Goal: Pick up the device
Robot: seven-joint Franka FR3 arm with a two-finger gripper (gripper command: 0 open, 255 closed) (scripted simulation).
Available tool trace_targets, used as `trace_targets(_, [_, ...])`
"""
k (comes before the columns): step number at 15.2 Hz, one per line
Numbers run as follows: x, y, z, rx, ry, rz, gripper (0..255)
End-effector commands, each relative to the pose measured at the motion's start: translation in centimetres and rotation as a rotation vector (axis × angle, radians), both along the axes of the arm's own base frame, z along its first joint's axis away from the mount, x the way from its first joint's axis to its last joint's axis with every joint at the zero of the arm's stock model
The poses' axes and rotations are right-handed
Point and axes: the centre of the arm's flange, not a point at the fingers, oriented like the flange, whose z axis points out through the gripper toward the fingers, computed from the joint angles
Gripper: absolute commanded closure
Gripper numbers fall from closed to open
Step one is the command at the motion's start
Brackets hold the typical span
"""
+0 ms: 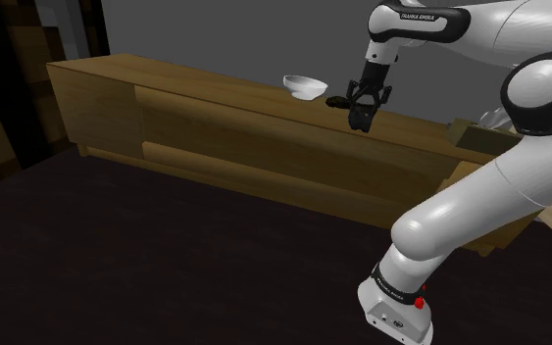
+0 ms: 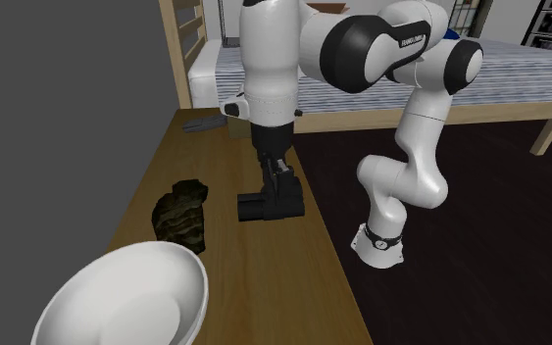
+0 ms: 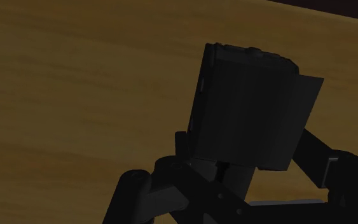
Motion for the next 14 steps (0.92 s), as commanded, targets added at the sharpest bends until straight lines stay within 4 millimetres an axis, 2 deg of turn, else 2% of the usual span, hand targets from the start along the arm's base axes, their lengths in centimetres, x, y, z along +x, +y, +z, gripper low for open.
trace_targets(1, [0.1, 0.0, 0.3, 0.002, 0.003, 0.001, 255])
trace_targets(14, [0.1, 0.0, 7.2, 0.002, 0.003, 0.001, 255])
